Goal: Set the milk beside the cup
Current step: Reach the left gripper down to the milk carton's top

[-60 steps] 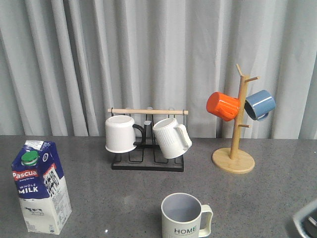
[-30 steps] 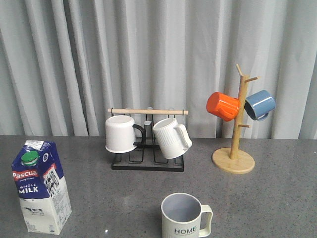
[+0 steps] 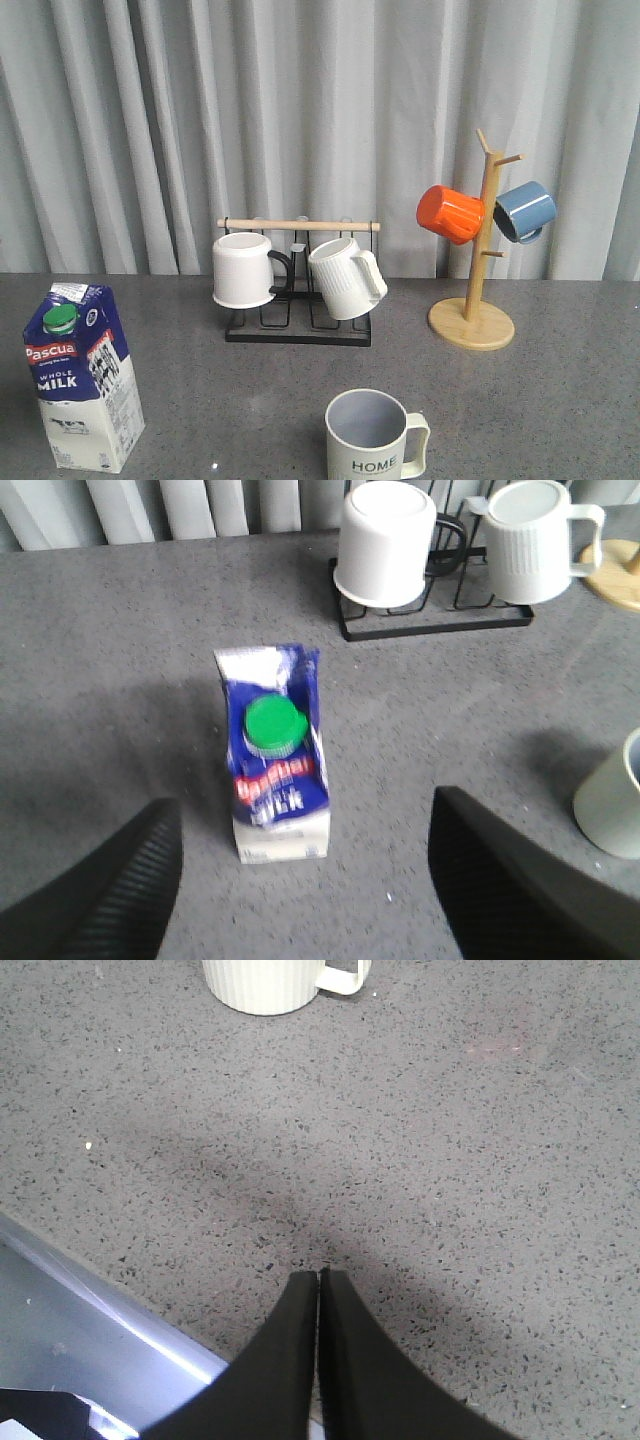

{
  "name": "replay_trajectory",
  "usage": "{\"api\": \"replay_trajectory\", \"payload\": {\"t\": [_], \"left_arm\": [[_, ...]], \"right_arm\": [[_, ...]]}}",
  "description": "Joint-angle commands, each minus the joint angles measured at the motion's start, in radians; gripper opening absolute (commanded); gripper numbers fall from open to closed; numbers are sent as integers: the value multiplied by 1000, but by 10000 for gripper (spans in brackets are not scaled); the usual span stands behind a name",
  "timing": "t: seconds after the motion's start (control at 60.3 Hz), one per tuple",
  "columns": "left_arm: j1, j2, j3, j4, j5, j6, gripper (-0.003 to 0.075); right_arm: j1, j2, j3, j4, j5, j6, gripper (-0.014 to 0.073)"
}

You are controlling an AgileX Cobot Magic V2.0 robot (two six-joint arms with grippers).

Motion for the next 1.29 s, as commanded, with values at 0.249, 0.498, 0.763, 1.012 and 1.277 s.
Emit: {"api": "replay_trajectory", "payload": {"t": [0.249, 0.498, 0.763, 1.012, 1.277], "left_arm": [[0, 265, -285, -7, 105, -39, 510], [0, 345, -289, -2, 93, -59, 510], [0, 415, -289, -2, 70, -59, 510], [0, 486, -289, -3, 78, -57, 509], [0, 552, -289, -4, 80, -58, 502]], "right_arm": [[-2, 2, -27, 5, -27, 3, -6], [-2, 2, -27, 4, -28, 3, -6], [-2, 2, -27, 4, -28, 3, -6], [-2, 2, -27, 4, -29, 3, -6], [-2, 2, -27, 3, -29, 3, -6]]}}
